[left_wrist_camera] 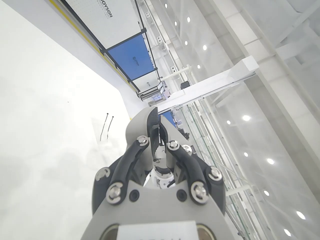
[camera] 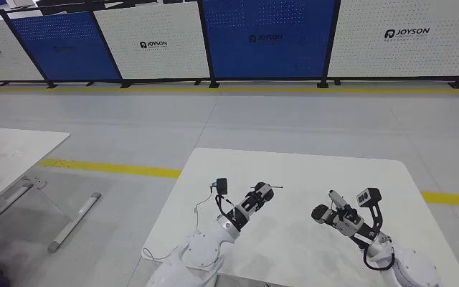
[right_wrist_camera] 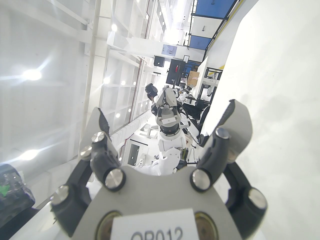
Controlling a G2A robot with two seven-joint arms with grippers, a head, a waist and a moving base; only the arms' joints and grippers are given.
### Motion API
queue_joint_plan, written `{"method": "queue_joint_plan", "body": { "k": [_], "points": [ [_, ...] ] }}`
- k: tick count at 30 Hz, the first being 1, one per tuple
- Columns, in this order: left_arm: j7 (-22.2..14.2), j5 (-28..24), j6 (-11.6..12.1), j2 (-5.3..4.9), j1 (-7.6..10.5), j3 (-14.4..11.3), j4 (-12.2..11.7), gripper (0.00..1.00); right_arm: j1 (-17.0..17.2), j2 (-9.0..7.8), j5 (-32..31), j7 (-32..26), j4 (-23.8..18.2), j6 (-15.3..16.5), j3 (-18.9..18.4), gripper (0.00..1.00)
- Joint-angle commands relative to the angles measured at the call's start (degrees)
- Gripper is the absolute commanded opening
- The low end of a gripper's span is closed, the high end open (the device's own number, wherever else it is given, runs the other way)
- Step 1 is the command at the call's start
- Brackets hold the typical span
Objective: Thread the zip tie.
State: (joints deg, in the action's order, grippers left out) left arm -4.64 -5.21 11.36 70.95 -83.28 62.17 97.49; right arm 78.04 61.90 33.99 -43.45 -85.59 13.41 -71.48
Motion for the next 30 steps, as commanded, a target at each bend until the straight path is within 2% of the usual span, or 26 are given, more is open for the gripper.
{"method": "queue_joint_plan", "body": {
  "k": [1,24,27,30],
  "points": [
    [0.0,-0.1,0.0,0.00,-0.01,0.0,0.0,0.00,0.0,0.00,0.0,0.0,0.0,0.0,0.0,1.00],
    [0.3,-0.5,-0.1,0.08,0.03,-0.1,-0.1,0.00,0.0,0.00,0.0,0.0,0.0,0.0,0.0,1.00],
    [-1.7,-3.9,1.0,0.11,0.07,0.2,1.1,0.00,0.0,0.00,0.0,0.0,0.0,0.0,0.0,1.00],
    [-1.2,-3.7,2.3,-0.01,-0.72,1.2,4.0,0.00,0.0,0.00,0.0,0.0,0.0,0.0,0.0,1.00]
  ]
}}
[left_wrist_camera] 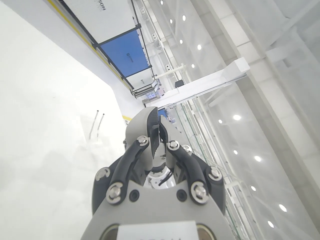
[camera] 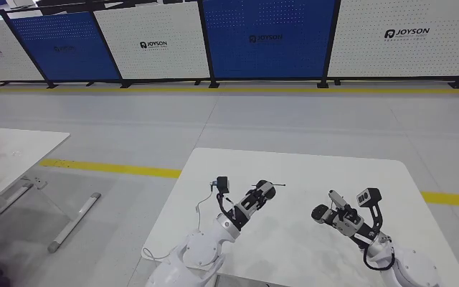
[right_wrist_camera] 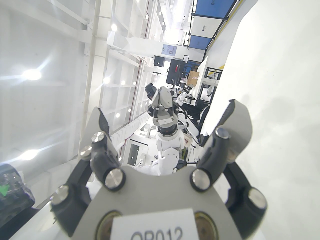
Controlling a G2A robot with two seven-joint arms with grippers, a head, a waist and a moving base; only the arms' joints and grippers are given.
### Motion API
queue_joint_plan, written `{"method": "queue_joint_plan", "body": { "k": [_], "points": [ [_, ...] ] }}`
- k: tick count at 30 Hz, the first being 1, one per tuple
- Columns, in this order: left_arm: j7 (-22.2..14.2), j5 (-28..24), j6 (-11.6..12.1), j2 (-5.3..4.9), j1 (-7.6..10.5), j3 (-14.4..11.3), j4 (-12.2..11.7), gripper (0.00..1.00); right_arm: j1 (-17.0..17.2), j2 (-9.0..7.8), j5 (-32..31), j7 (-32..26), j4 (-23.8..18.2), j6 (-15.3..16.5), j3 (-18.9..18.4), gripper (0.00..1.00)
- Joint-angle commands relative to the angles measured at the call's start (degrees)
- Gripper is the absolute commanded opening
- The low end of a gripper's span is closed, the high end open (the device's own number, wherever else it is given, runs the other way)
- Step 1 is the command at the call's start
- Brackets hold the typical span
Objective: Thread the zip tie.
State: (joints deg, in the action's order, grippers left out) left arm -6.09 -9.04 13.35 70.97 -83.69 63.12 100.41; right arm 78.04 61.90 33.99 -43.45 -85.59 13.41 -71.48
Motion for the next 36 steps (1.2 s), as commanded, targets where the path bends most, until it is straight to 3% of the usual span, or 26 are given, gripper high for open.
{"method": "queue_joint_plan", "body": {
  "k": [1,4,7,30,36],
  "points": [
    [0.4,0.4,0.5,-0.08,-0.55,0.5,2.2,0.00,0.0,0.00,0.0,0.0,0.0,0.0,0.0,1.00],
    [0.7,0.4,0.9,-0.19,-1.51,1.3,5.4,0.00,0.0,0.00,0.0,0.0,0.0,0.0,0.0,1.00],
    [0.7,0.9,0.7,-0.30,-2.19,1.9,7.0,0.00,0.0,0.00,0.0,0.0,0.0,0.0,0.0,1.00],
    [0.7,0.9,0.7,-0.30,-2.19,1.9,7.0,0.00,0.0,0.00,0.0,0.0,0.0,0.0,0.0,1.00],
    [0.9,5.7,-3.1,-0.31,-1.71,1.1,4.3,0.00,0.0,0.00,0.0,0.0,0.0,0.0,0.0,1.00]
  ]
}}
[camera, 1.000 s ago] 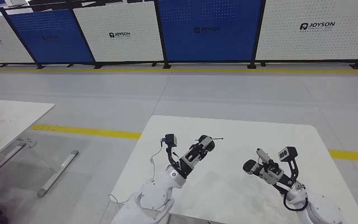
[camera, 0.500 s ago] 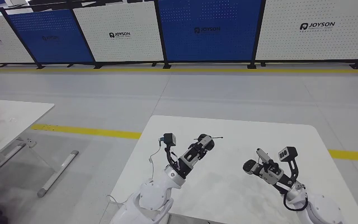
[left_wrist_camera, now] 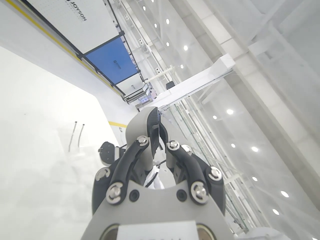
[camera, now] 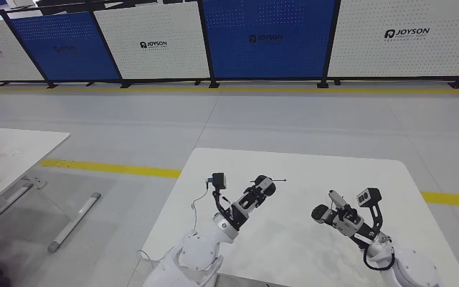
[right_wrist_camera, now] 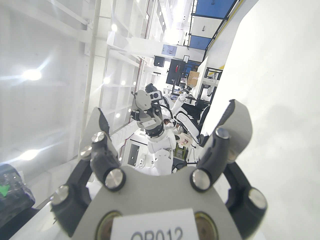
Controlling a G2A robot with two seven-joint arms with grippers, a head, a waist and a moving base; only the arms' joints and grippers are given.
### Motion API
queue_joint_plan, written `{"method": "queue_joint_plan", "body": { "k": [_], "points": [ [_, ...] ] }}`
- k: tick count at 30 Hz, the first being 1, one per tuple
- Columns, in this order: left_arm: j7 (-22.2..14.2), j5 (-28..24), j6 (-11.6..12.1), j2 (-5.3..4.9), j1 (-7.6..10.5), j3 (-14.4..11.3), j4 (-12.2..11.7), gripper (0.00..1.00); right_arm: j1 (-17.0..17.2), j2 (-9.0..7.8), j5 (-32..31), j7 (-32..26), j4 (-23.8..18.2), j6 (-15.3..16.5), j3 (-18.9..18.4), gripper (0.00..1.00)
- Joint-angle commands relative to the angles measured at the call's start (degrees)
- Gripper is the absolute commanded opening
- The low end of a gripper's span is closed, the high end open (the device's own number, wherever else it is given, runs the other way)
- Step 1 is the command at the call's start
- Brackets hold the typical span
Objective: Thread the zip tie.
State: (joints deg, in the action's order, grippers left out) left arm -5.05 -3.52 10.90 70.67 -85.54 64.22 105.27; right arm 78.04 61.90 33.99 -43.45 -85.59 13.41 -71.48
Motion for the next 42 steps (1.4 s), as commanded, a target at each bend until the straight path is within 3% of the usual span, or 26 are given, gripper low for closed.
{"method": "queue_joint_plan", "body": {
  "k": [1,8,17,20,24,29,38,42],
  "points": [
    [-0.4,0.5,-1.2,-0.01,0.45,0.0,-1.3,0.00,0.0,0.00,0.0,0.0,0.0,0.0,0.0,1.00],
    [0.1,1.7,-2.6,0.10,1.09,-0.3,-5.7,0.00,0.0,0.00,0.0,0.0,0.0,0.0,0.0,1.00],
    [0.1,1.7,-2.6,0.10,1.10,-0.3,-5.6,0.00,0.0,0.00,0.0,0.0,0.0,0.0,0.0,1.00],
    [0.6,6.0,-1.7,-0.07,0.75,-0.4,-5.9,0.00,0.0,0.00,0.0,0.0,0.0,0.0,0.0,1.00],
    [0.8,9.8,-2.6,-0.08,0.87,-1.3,-8.9,0.00,0.0,0.00,0.0,0.0,0.0,0.0,0.0,1.00],
    [-0.2,8.9,-2.1,0.16,1.96,-2.3,-12.0,0.00,0.0,0.00,0.0,0.0,0.0,0.0,0.0,1.00],
    [-0.2,8.9,-2.1,0.18,1.94,-2.4,-11.9,0.00,0.0,0.00,0.0,0.0,0.0,0.0,0.0,1.00],
    [0.4,7.2,1.2,0.09,0.60,-1.7,-6.9,0.00,0.0,0.00,0.0,0.0,0.0,0.0,0.0,1.00]
  ]
}}
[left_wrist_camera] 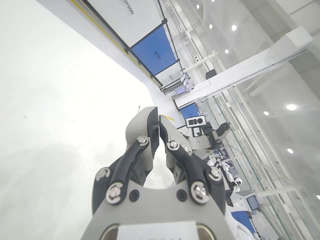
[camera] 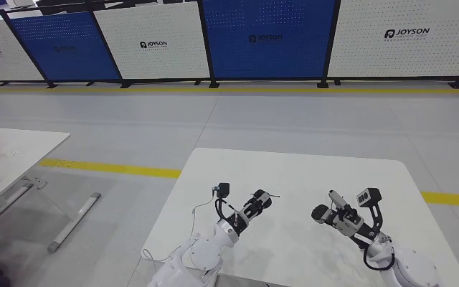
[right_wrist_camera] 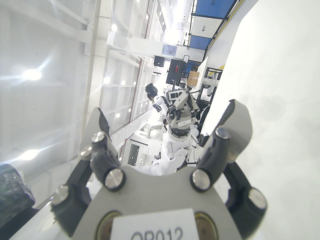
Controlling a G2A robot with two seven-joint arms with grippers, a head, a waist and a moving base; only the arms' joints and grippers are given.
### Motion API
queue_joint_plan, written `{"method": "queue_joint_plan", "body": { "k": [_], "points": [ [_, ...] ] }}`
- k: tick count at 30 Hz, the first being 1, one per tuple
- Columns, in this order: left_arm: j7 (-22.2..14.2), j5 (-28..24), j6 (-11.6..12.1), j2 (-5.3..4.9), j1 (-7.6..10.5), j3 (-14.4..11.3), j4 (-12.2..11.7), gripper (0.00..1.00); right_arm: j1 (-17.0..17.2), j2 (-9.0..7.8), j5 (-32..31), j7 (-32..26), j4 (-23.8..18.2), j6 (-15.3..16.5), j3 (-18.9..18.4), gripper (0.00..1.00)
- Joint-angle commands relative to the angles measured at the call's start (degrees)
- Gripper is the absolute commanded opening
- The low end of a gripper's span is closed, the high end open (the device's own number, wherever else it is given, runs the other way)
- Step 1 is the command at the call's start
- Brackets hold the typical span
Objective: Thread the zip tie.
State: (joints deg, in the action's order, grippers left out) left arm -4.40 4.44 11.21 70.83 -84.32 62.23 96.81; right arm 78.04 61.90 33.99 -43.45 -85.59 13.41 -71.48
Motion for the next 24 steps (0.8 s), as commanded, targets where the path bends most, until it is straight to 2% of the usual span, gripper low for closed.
{"method": "queue_joint_plan", "body": {
  "k": [1,4,6,7,8,20,24],
  "points": [
    [-1.0,-1.5,1.5,-0.17,-1.05,0.6,3.0,0.00,0.0,0.00,0.0,0.0,0.0,0.0,0.0,1.00],
    [-5.9,-5.4,2.5,-0.63,-2.56,1.9,6.9,0.00,0.0,0.00,0.0,0.0,0.0,0.0,0.0,1.00],
    [-7.9,-8.4,2.3,-0.83,-3.15,2.8,8.3,0.00,0.0,0.00,0.0,0.0,0.0,0.0,0.0,1.00],
    [-10.3,-11.6,1.9,-0.90,-3.30,3.0,8.5,0.00,0.0,0.00,0.0,0.0,0.0,0.0,0.0,1.00],
    [-11.9,-13.1,1.5,-0.97,-3.21,3.1,8.4,0.00,0.0,0.00,0.0,0.0,0.0,0.0,0.0,1.00],
    [-12.6,-13.3,1.0,-0.96,-3.24,2.5,8.4,0.00,0.0,0.00,0.0,0.0,0.0,0.0,0.0,1.00],
    [-15.6,-14.9,-0.3,-1.00,-2.66,1.5,6.6,0.00,0.0,0.00,0.0,0.0,0.0,0.0,0.0,1.00]
  ]
}}
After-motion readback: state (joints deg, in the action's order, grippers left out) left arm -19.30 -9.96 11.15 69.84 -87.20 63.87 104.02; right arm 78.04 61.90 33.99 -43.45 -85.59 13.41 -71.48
